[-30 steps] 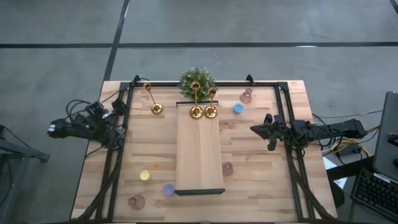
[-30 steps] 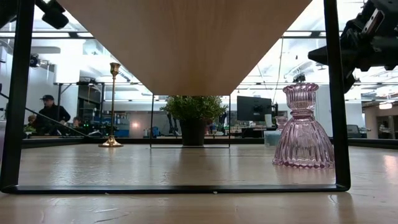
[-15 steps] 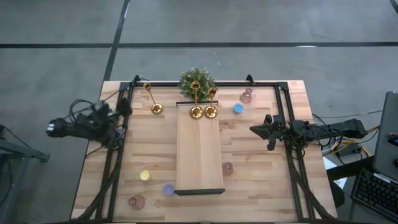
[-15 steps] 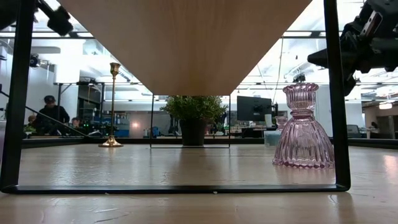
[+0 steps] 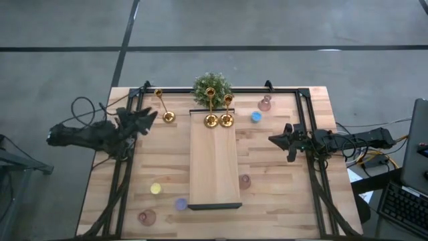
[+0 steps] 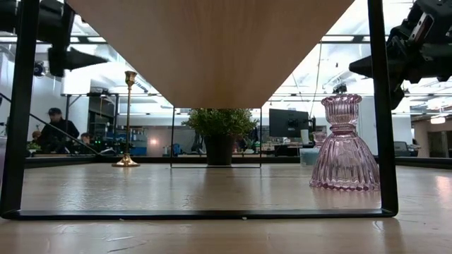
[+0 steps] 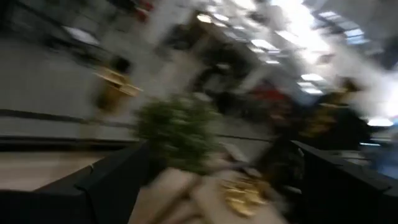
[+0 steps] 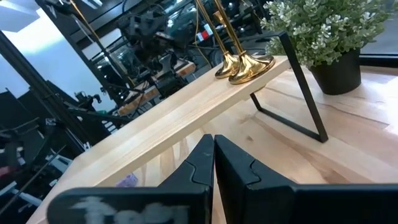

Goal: Pick & Place candle stick holders
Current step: Put the gold candle holder on the shelf aligned with the gold candle holders

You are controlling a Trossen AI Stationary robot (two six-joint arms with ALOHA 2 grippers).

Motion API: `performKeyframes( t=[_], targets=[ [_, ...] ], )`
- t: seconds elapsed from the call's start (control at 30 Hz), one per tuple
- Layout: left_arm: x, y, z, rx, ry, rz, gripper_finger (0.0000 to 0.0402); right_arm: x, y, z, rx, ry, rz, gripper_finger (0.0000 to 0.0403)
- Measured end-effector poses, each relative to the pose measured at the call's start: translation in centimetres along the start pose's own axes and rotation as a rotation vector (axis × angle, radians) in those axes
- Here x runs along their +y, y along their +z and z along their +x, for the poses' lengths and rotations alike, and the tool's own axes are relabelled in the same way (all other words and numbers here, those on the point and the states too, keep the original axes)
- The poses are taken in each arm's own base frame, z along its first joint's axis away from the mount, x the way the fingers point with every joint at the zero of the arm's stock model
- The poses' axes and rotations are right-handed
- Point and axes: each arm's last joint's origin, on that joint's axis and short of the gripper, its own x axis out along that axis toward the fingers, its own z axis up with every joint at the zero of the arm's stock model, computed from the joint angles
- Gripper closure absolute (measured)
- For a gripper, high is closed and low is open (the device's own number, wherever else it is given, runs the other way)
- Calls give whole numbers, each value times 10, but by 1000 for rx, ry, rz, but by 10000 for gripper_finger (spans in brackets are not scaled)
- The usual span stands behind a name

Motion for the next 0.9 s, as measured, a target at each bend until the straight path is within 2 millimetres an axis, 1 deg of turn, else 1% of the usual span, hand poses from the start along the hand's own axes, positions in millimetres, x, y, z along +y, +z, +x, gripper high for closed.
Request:
performKeyframes(
  t=[0.07, 0.17, 0.3, 0.47, 0.57, 0.77, 0.9],
  targets=[
    [2, 3, 0, -17, 122, 120, 17, 0, 0, 0, 0, 0, -1, 394],
    [7, -1, 1, -50, 288, 292, 17, 0, 0, 0, 0, 0, -7, 394],
    [6, -12, 7, -29, 335, 424, 17, 0, 0, 0, 2, -3, -9, 394],
    [9, -32, 16, -4, 378, 451, 17, -1, -1, 0, 13, -10, -15, 394],
    [15, -44, 21, 4, 430, 472, 17, -1, -1, 0, 15, -11, -17, 394],
    [27, -56, 31, -4, 505, 477, 17, -1, -1, 0, 15, -10, -8, 394],
    [32, -58, 39, -41, 548, 430, 17, -1, -1, 0, 15, -10, -6, 394]
  ],
)
